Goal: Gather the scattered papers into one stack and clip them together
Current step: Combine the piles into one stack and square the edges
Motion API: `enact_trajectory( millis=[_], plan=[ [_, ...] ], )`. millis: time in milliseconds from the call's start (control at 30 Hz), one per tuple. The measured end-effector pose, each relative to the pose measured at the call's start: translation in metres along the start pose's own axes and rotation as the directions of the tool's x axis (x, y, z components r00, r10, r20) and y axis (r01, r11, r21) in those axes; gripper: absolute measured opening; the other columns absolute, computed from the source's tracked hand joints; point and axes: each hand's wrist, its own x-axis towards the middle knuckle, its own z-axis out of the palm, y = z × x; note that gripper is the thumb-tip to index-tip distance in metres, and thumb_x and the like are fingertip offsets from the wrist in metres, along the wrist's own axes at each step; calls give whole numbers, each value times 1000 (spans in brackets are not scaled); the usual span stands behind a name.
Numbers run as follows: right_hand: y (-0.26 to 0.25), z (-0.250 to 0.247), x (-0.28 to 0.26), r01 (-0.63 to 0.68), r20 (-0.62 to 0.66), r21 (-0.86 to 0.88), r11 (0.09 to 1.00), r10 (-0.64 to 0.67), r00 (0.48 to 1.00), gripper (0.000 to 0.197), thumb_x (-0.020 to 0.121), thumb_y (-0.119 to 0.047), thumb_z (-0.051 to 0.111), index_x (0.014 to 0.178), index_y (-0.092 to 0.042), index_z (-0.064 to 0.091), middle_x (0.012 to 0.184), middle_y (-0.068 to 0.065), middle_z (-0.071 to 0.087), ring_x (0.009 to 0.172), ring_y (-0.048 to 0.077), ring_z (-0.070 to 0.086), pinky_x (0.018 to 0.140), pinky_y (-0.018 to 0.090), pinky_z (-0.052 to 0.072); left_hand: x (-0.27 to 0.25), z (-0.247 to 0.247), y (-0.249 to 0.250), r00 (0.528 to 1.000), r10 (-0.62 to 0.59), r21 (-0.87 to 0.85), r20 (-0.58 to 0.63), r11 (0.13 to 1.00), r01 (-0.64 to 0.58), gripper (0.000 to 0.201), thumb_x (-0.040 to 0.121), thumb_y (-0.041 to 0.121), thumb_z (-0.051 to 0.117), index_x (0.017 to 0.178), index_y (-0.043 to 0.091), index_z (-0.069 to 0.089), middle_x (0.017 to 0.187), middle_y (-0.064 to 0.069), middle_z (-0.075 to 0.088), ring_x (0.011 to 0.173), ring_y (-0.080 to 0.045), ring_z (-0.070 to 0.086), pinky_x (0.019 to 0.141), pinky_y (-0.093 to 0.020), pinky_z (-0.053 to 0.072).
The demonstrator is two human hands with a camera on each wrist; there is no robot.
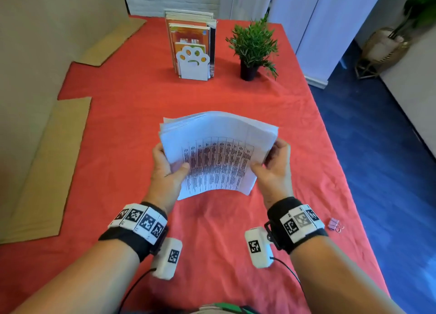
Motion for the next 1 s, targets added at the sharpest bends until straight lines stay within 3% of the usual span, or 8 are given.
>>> enact_trajectory(
  millis=[100, 200, 300, 367, 533, 700, 833, 1000],
  plan=[
    [-9, 2, 5, 135, 11, 12, 991, -135, 991, 74, 67, 11, 44, 123, -38, 39, 99, 0, 49, 87, 12, 52, 81, 30, 44, 2, 3, 14, 991, 106, -25, -83, 994, -109, 57, 80, -10, 55, 120, 25, 34, 111, 4, 57, 90, 6, 61, 83, -13, 48],
    [-12, 1, 11, 291, 75, -66, 954, -287, 955, 95, 68, 20, 45, 131, -51, 37, 104, 4, 46, 89, 24, 51, 87, 36, 45, 4, 3, 29, 966, 222, -14, -135, 974, -226, 57, 75, -1, 57, 118, 29, 36, 106, 1, 54, 89, -2, 57, 84, -19, 46],
    [-13, -2, 14, 489, 143, -273, 828, -468, 872, 93, 56, 31, 46, 125, -31, 53, 112, -2, 50, 112, 9, 50, 103, 28, 40, 4, 4, 38, 944, 284, 45, -169, 959, -280, 58, 74, 3, 58, 118, 37, 39, 110, -7, 46, 96, -19, 48, 93, -43, 41],
    [-16, -3, 14, 543, 148, -287, 789, -523, 839, 82, 55, 29, 44, 120, -20, 56, 111, -8, 48, 111, -2, 46, 101, 19, 36, 5, 5, 40, 932, 307, 66, -196, 952, -299, 58, 74, -1, 57, 119, 32, 39, 108, -4, 44, 98, -19, 45, 95, -41, 39],
    [-17, 2, 10, 356, 133, -47, 933, -348, 928, 85, 57, 13, 38, 122, -42, 43, 112, -2, 55, 104, 19, 53, 93, 39, 42, 7, 3, 38, 909, 378, 108, -177, 925, -364, 57, 71, -5, 57, 117, 21, 35, 97, 1, 40, 91, -16, 42, 87, -29, 36],
    [-9, 6, 8, 68, 50, 155, 986, -77, 996, 70, 54, 2, 49, 116, -28, 42, 90, 2, 54, 80, 13, 52, 69, 25, 44, 12, -2, 22, 970, 235, 10, -63, 972, -235, 51, 75, -5, 59, 110, 24, 38, 89, 2, 49, 78, -3, 53, 79, -15, 42],
    [-10, 15, 11, 91, 59, 102, 991, -97, 994, 51, 67, 6, 47, 107, -26, 45, 83, -4, 41, 69, -4, 44, 66, 10, 39, 22, 10, 24, 966, 231, 93, -115, 971, -221, 38, 88, -15, 48, 115, 7, 34, 90, 5, 50, 73, 15, 54, 76, -4, 41],
    [-19, 20, 14, 196, 48, 58, 979, -199, 979, 52, 76, 11, 45, 108, -30, 47, 100, -7, 51, 86, 4, 49, 81, 27, 43, 27, 19, 33, 938, 282, 130, -201, 957, -260, 36, 89, -7, 49, 122, 2, 39, 101, 9, 57, 85, 17, 56, 82, -6, 41]
  ],
)
